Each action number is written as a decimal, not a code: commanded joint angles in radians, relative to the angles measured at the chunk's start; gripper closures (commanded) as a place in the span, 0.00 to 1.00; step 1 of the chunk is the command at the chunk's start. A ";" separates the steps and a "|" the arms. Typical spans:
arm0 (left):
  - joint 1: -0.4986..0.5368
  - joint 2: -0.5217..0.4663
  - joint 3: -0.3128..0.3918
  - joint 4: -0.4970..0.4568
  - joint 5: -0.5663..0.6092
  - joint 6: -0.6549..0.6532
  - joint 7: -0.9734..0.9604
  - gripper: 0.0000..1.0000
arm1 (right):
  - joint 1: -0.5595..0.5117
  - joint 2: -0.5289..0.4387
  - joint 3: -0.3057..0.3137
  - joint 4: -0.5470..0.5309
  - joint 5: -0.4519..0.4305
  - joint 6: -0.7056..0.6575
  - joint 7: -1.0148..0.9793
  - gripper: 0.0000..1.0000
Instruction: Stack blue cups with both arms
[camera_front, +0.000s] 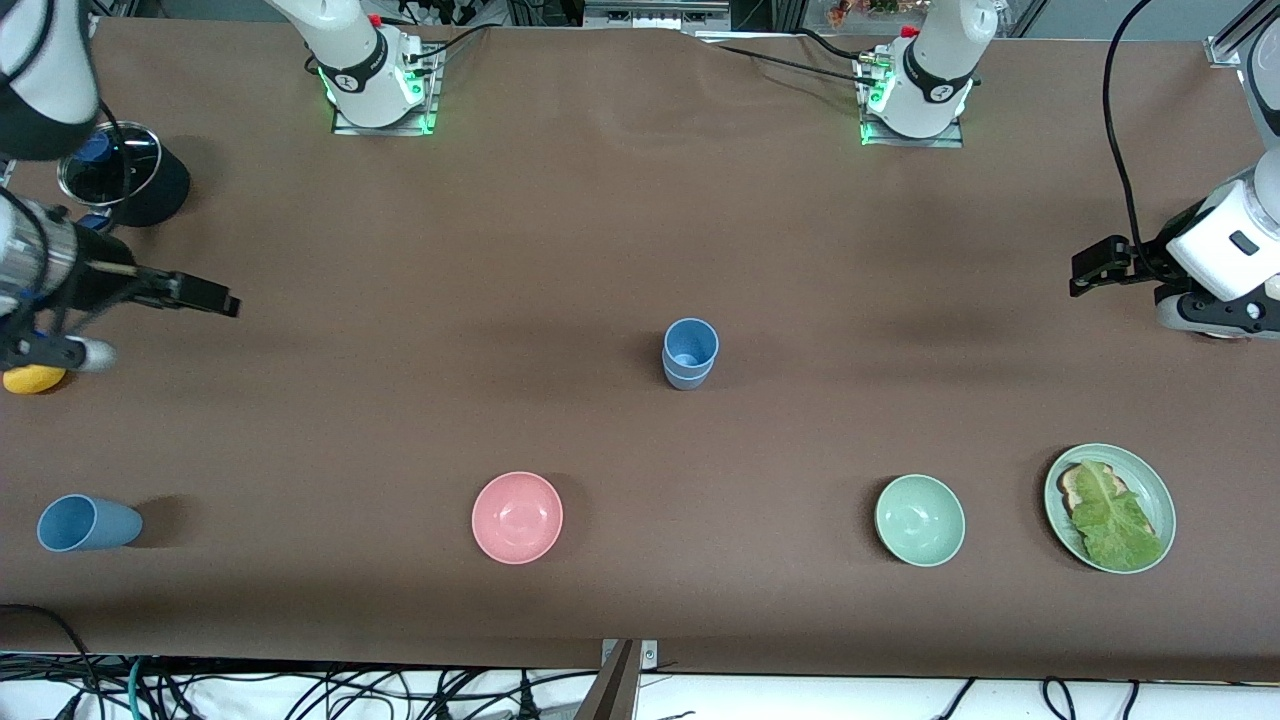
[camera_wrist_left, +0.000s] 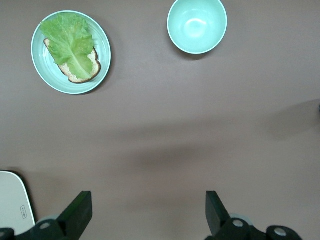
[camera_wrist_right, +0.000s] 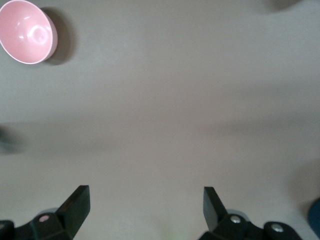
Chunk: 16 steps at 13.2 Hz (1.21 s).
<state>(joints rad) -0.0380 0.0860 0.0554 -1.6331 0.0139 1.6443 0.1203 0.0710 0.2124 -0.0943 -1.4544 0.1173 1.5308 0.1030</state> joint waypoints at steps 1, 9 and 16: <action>-0.010 -0.005 0.011 0.002 -0.015 -0.011 0.001 0.00 | -0.039 -0.088 0.059 -0.086 -0.071 0.014 -0.013 0.00; -0.010 -0.005 0.011 0.001 -0.015 -0.011 0.001 0.00 | -0.042 -0.076 0.100 -0.041 -0.143 -0.001 -0.019 0.00; -0.010 0.001 0.011 0.002 -0.015 -0.011 0.001 0.00 | -0.040 -0.073 0.099 -0.037 -0.137 -0.014 -0.129 0.00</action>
<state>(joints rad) -0.0381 0.0868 0.0555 -1.6330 0.0139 1.6442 0.1203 0.0406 0.1480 -0.0016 -1.5027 -0.0173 1.5309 0.0129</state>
